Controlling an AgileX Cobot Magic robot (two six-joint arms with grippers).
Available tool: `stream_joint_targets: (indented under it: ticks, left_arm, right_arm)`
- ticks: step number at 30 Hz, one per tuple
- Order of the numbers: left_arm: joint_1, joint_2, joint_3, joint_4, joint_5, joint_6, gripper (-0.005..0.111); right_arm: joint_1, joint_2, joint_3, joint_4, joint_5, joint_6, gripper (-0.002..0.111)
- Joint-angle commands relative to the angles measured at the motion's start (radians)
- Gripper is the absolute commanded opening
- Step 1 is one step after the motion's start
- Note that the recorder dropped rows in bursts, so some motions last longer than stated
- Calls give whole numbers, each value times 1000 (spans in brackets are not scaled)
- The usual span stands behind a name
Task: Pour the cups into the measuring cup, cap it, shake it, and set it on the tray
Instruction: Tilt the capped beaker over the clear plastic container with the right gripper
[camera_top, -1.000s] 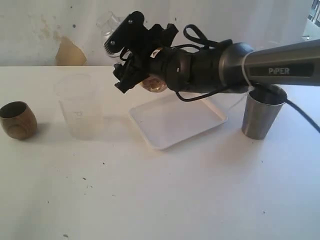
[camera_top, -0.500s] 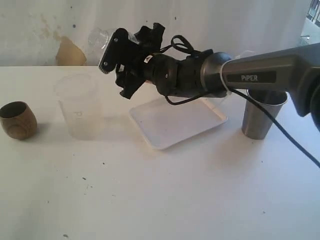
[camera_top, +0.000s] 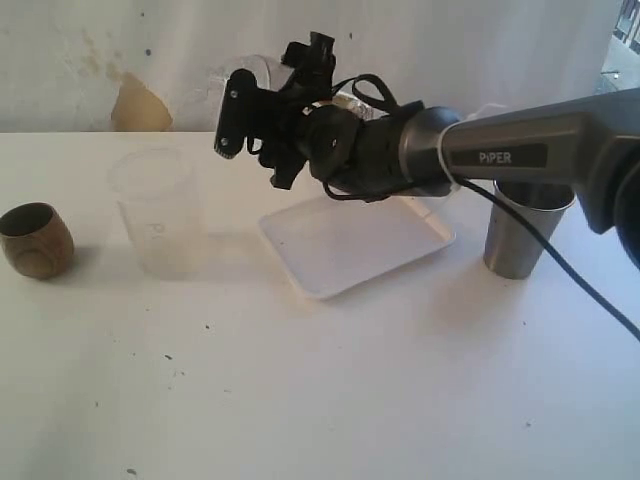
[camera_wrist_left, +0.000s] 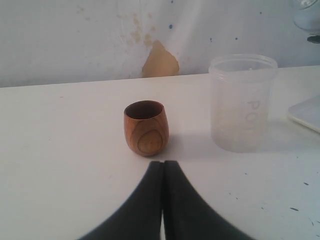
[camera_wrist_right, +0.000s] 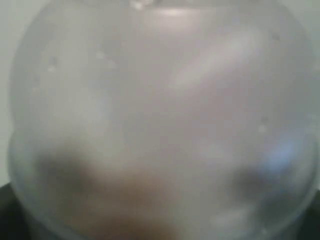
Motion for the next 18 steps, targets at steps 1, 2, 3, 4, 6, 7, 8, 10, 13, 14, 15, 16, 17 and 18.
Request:
stream_joint_targets:
  ticks: [1, 2, 3, 4, 6, 7, 8, 10, 13, 14, 15, 16, 17, 18]
  left_arm:
    - [-1, -5, 2, 3, -8, 1, 0]
    - [-1, -5, 2, 3, -8, 1, 0]
    - [-1, -5, 2, 3, -8, 1, 0]
    - [-1, -5, 2, 3, -8, 1, 0]
    - [-1, -5, 2, 3, -8, 1, 0]
    - [-1, -5, 2, 3, -8, 1, 0]
    - [-1, -5, 2, 3, -8, 1, 0]
    - [-1, -5, 2, 3, -8, 1, 0]
    - [-1, -5, 2, 3, -8, 1, 0]
    - [-1, -5, 2, 3, -8, 1, 0]
    - [-1, -5, 2, 3, -8, 1, 0]
    - [-1, -5, 2, 3, -8, 1, 0]
    - [-1, -5, 2, 3, -8, 1, 0]
    - [-1, -5, 2, 3, -8, 1, 0]
  right_arm:
    - [2, -16, -12, 19, -74, -119, 0]
    - [2, -16, -12, 19, -83, -127, 0]
    - [3, -16, -12, 19, -93, -141, 0]
    - [5, -16, -12, 19, -95, -149, 0]
    - [7, -16, -12, 19, -108, -153, 0]
    - [14, -16, -12, 29, -118, -153, 0]
    - [19, -16, -12, 45, -123, -153, 0]
    - [33, -16, -12, 64, -128, -156, 0]
    - [54, -16, -12, 66, -130, -163, 0]
    - [61, -16, -12, 66, -132, -174, 0]
    - [63, -16, -12, 66, -138, -187, 0]
    - [66, -16, -13, 66, -140, -202, 0]
    - [72, -16, -13, 66, -154, -218, 0]
    - [73, -16, -13, 66, -165, -229, 0]
